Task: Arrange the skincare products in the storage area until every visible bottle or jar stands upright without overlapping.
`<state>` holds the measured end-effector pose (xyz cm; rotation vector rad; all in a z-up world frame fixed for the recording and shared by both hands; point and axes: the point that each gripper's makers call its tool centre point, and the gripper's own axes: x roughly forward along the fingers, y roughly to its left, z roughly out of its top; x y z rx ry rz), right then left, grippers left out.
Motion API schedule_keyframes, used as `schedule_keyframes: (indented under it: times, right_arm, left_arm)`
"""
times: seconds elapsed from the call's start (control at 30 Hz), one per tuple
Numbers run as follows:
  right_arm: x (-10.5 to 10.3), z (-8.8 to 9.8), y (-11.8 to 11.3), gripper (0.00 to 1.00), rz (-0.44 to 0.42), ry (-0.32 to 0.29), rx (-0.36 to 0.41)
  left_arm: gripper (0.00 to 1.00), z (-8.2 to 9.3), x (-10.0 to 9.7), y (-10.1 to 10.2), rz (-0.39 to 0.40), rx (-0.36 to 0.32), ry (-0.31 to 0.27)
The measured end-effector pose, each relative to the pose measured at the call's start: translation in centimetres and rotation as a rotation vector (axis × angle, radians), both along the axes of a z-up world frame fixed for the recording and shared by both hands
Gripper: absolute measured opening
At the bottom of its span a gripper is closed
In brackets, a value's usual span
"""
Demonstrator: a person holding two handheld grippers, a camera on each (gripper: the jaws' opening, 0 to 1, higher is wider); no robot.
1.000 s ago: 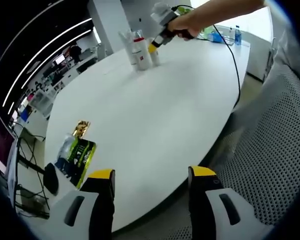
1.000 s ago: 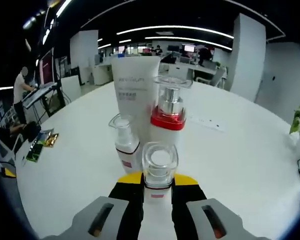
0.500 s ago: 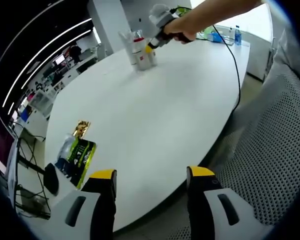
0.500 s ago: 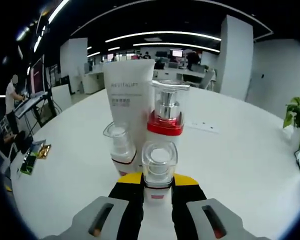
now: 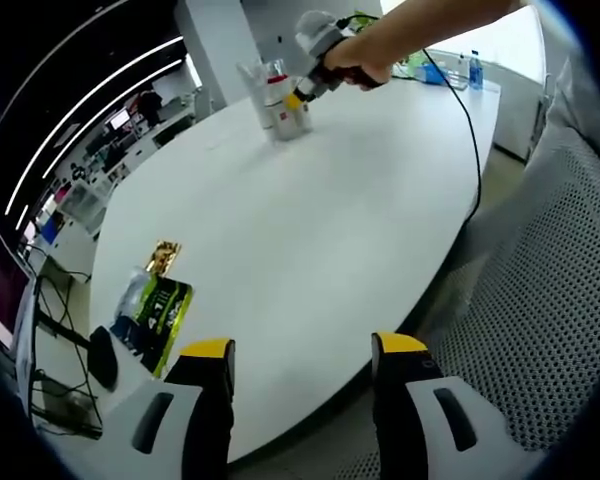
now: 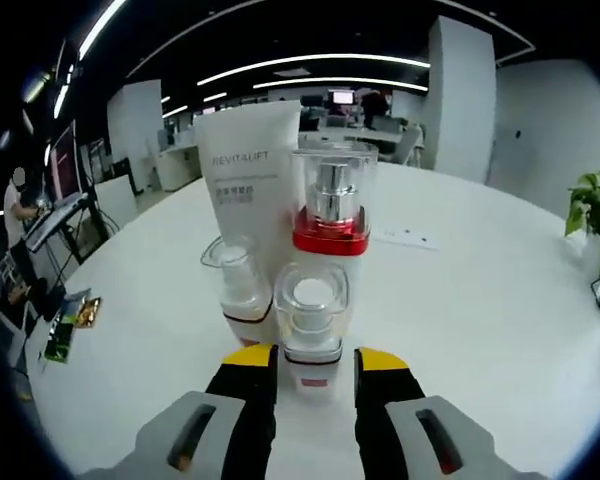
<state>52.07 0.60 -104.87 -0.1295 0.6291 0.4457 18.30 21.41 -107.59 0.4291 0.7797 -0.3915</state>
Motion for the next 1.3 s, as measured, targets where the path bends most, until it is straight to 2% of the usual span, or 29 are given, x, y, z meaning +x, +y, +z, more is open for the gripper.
schedule_keyframes:
  times: [0.23, 0.3, 0.43, 0.7, 1.3]
  right_arm:
    - [-1.7, -0.6, -0.4, 0.21, 0.059, 0.028, 0.006]
    - [-1.9, -1.0, -0.9, 0.20, 0.098, 0.020, -0.056]
    - [-1.1, -0.8, -1.4, 0.19, 0.065, 0.018, -0.048]
    - [-0.8, -0.5, -1.2, 0.19, 0.067, 0.017, -0.047]
    - [-0.4, -0.5, -0.8, 0.14, 0.126, 0.007, -0.088]
  left_arm:
    - [0.51, -0.2, -0.1, 0.0, -0.004, 0.004, 0.009]
    - [0.50, -0.2, -0.1, -0.1, -0.007, 0.003, 0.010]
    - [0.50, -0.3, -0.2, -0.1, -0.011, 0.005, 0.016]
    - [0.49, -0.3, -0.2, 0.0, -0.011, 0.008, 0.018]
    - [0.47, -0.5, -0.3, 0.2, -0.003, 0.014, 0.032]
